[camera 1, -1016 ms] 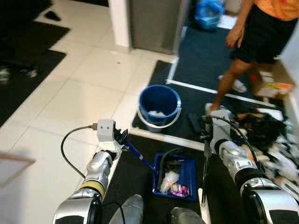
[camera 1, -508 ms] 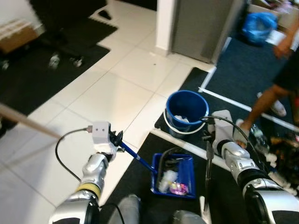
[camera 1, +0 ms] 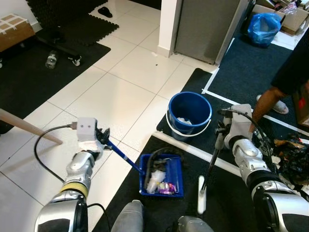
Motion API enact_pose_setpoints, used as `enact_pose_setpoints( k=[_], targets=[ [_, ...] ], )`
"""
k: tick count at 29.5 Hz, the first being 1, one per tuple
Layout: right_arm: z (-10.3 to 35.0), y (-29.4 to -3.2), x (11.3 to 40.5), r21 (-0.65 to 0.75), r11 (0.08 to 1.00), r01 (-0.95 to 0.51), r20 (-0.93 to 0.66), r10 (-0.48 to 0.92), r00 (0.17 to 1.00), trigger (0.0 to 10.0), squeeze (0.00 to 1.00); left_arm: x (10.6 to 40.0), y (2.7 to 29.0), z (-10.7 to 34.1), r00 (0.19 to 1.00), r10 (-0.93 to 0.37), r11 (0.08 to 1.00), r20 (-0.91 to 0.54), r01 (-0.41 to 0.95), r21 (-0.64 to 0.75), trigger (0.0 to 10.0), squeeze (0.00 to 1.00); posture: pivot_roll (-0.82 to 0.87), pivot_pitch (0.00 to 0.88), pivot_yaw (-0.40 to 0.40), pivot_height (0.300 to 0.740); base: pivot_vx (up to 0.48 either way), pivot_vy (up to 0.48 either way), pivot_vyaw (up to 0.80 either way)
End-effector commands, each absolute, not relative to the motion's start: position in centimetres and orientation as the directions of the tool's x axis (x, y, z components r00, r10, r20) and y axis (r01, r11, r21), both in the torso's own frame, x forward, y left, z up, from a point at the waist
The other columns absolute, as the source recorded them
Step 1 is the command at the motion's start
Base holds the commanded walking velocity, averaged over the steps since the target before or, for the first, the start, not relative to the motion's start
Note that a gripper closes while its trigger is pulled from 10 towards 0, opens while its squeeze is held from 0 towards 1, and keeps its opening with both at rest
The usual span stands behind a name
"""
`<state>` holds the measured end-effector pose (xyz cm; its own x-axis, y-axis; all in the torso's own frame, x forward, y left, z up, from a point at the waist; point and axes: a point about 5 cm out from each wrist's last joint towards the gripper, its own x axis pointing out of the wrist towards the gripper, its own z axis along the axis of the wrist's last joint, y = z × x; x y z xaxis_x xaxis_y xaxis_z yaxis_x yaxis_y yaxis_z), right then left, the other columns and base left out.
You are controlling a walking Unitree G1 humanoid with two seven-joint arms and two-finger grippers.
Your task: Sweep floor
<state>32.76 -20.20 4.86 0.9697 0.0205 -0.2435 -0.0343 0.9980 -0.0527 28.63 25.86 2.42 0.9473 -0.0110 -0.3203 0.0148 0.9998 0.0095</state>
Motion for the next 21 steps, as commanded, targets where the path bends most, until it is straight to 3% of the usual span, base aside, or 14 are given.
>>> enact_pose_setpoints(
  k=[1, 21],
  targets=[
    [5.8, -20.9, 33.1, -0.097, 0.995, -0.016, -0.195, -0.004, 0.981, 10.0, 0.00, 28.0, 27.5, 2.3, 0.931, 0.029, 0.997, -0.364, -0.001, 0.075, 10.0, 0.00, 0.19, 0.041, -0.069, 0.740, 0.000, 0.000, 0.00],
    [4.9, -22.8, 32.3, -0.173, 0.981, 0.086, -0.241, -0.127, 0.962, 10.0, 0.00, 28.3, 27.7, 2.6, 0.934, 0.055, 0.997, -0.354, -0.033, 0.067, 10.0, 0.00, 0.18, 0.048, -0.071, 0.740, 0.000, 0.000, 0.00]
  ],
)
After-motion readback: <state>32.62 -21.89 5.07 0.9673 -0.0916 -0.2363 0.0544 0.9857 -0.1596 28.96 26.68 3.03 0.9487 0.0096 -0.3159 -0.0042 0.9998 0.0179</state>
